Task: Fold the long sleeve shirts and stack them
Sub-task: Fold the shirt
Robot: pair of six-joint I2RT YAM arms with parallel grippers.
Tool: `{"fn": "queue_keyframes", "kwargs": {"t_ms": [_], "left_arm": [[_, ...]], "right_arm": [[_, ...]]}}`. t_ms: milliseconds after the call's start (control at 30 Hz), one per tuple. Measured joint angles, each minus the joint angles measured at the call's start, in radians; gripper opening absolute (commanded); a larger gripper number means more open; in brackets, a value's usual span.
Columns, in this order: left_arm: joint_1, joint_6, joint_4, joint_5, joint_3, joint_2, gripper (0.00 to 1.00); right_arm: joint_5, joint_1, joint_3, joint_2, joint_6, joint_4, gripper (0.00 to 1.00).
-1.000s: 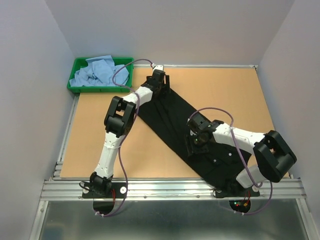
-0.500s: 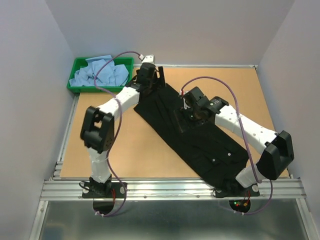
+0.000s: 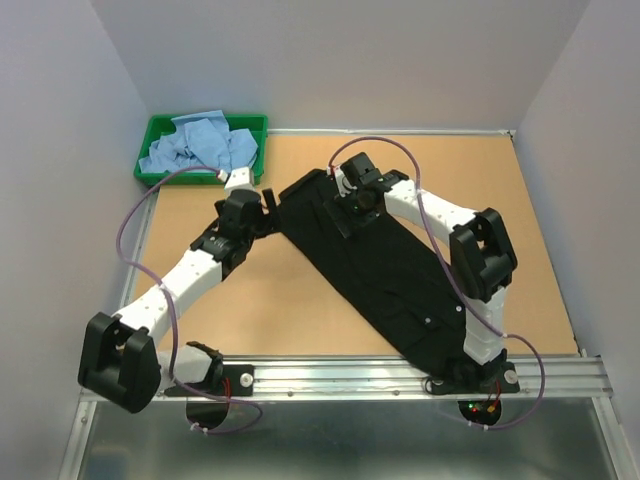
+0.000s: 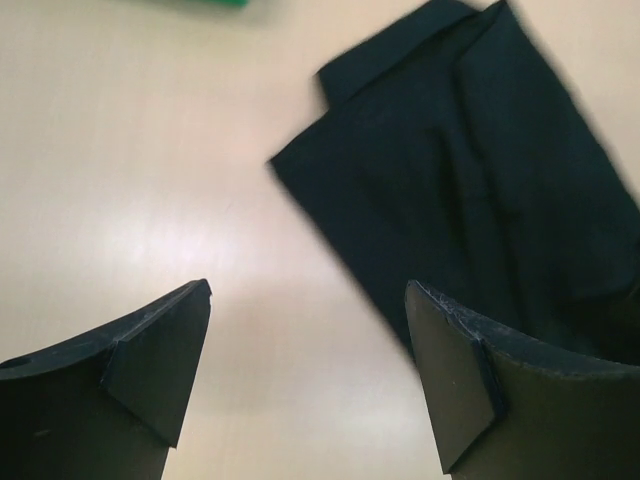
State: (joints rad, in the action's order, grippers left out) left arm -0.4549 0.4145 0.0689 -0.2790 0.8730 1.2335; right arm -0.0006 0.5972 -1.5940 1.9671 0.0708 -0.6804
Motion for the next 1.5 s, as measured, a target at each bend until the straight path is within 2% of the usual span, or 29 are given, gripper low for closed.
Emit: {"fn": "queue_keyframes", "kwargs": {"t_ms": [233,533,700,867,1167,1300,1433,1500], "left_arm": [[0.008,0.02,0.013,-0.049,-0.225,-0.2,0.91],[0.008,0.021,-0.024,-0.077,-0.245,-0.23,0.91],[0.008,0.021,-0.027,-0.083,-0.245,-0.23,0.91],[0.008,0.022,-0.027,-0.093,-0.245,-0.228,0.91],[0.008,0.022,-0.027,-0.096,-0.245,-0.205,0.9],[0.008,0.022,-0.027,-0.096,-0.245,-0.2,0.91],[0.008,0.022,-0.027,-0.095,-0.245,-0.2,0.91],[0.008,0.022,-0.027,-0.092,-0.245,-0.2,0.91]], "right_arm": [[-0.061,-0.002,-0.15,0.181,0.049,0.086,1.0],[-0.108,-0.001,-0.268,0.323,0.064,0.128,1.0],[-0.031,-0.002,-0.359,0.388,0.026,0.143,1.0],[0.108,-0.019,-0.464,0.462,-0.096,0.179,0.98],[0.286,-0.213,-0.57,0.529,-0.377,0.192,0.98],[0.309,-0.281,-0.586,0.537,-0.393,0.186,0.99],[0.306,-0.277,-0.579,0.51,-0.386,0.164,1.0],[0.308,-0.261,-0.524,0.447,-0.379,0.167,1.0]]}}
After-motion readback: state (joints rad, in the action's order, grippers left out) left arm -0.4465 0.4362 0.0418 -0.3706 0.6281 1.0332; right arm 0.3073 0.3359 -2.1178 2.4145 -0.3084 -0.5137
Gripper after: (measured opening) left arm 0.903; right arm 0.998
